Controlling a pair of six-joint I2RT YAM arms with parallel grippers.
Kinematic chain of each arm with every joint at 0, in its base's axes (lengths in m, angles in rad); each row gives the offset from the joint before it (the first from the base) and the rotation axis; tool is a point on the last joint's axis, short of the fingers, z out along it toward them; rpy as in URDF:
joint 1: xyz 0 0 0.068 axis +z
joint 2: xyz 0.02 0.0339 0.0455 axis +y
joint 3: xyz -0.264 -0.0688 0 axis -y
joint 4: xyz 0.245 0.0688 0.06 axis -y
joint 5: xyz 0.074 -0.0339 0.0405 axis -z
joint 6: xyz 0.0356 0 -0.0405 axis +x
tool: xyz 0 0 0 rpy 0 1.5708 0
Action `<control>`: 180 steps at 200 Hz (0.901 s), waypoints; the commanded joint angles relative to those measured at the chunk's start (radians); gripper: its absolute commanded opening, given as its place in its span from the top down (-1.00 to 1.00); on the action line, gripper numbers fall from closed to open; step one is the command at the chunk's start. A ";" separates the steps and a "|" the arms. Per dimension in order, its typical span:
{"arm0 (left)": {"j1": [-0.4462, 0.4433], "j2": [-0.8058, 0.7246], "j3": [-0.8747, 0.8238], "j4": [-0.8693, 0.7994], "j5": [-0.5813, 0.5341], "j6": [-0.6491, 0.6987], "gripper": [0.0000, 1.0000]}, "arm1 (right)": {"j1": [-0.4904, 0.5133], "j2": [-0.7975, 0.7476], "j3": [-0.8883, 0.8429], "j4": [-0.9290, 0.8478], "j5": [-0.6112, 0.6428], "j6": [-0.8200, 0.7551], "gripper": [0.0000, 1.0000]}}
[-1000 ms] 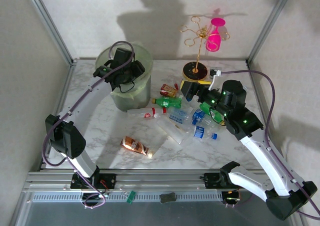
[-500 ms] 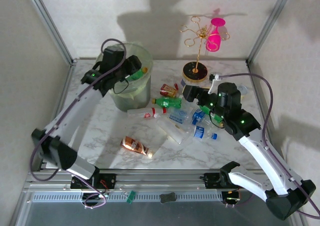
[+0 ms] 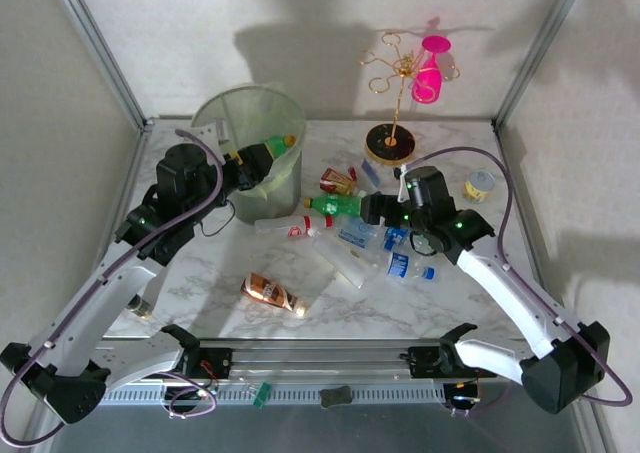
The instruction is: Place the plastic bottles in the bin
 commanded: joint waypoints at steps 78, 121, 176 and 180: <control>-0.030 -0.102 -0.146 0.040 -0.083 0.056 -0.30 | 0.109 0.079 0.069 -0.154 -0.089 -0.104 -0.71; -0.030 -0.210 -0.198 0.007 -0.494 -0.049 -0.35 | 0.337 0.138 0.097 -0.073 -0.082 -0.161 -0.71; -0.030 -0.324 -0.218 0.003 -0.614 -0.061 -0.36 | 0.578 0.349 0.165 0.022 -0.010 -0.315 -0.85; -0.030 -0.330 -0.218 0.001 -0.619 -0.062 -0.36 | 0.582 0.373 0.180 0.018 -0.009 -0.322 -0.85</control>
